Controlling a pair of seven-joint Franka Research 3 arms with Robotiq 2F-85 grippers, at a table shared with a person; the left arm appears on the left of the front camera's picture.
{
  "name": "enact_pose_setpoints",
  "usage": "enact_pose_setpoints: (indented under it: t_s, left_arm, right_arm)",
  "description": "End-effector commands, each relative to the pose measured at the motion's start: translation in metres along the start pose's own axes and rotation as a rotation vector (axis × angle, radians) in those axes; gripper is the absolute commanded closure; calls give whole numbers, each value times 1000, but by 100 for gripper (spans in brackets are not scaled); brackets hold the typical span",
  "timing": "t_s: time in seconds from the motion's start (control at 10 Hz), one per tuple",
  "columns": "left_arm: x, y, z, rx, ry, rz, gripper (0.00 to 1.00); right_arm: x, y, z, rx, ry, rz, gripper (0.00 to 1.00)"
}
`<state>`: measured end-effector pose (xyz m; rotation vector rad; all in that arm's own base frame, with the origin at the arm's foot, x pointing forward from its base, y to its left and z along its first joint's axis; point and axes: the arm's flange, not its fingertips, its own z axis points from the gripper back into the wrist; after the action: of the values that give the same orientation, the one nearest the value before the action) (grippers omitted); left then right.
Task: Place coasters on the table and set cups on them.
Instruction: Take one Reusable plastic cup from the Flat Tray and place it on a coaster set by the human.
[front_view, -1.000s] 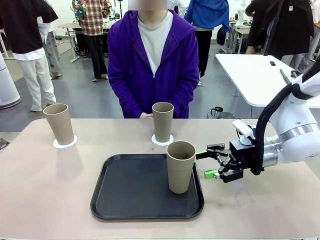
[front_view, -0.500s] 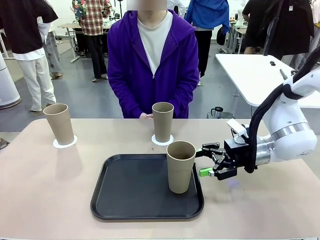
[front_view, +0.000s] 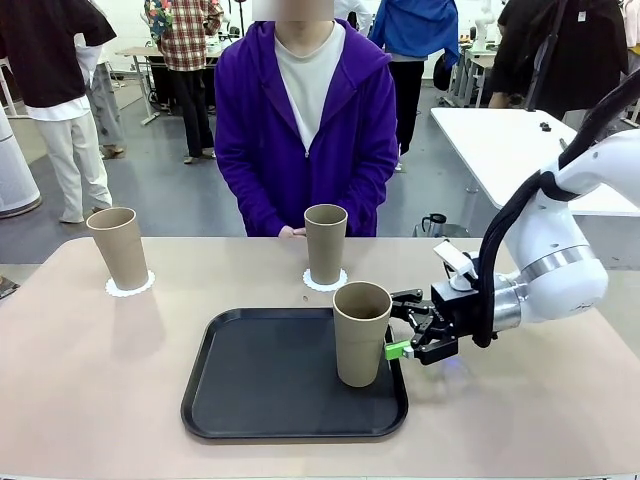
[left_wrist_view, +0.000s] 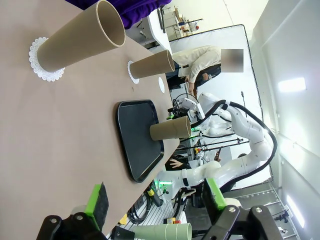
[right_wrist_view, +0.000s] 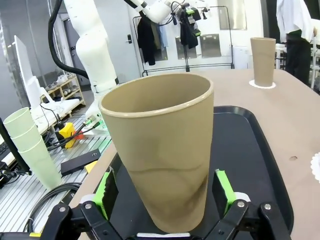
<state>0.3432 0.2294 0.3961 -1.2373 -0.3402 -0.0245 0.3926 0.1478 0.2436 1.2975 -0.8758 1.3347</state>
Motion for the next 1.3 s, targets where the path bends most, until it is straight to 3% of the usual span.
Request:
enact_pose_setpoints:
  t_s: [0.0, 0.7, 0.8, 0.9, 1.0, 1.2]
  left_arm:
    - [0, -1, 1, -4, -10, -5, 0]
    - [0, -1, 1, -4, -10, -5, 0]
    - [0, -1, 1, -4, -10, -5, 0]
    - [0, -1, 1, -4, -10, -5, 0]
    - [0, -1, 1, -4, -10, -5, 0]
    - [0, -1, 1, -4, -10, -5, 0]
  right_arm:
    - [-4, -11, -13, -19, 15, -10, 0]
    - [-14, -22, -40, 16, 6, 28, 0]
    - [-15, -21, -40, 34, 5, 51, 46]
    - [-15, -21, -39, 33, 14, 51, 58]
    - [-16, -21, -39, 35, 19, 54, 100]
    - [-13, -18, -36, 30, 24, 61, 100]
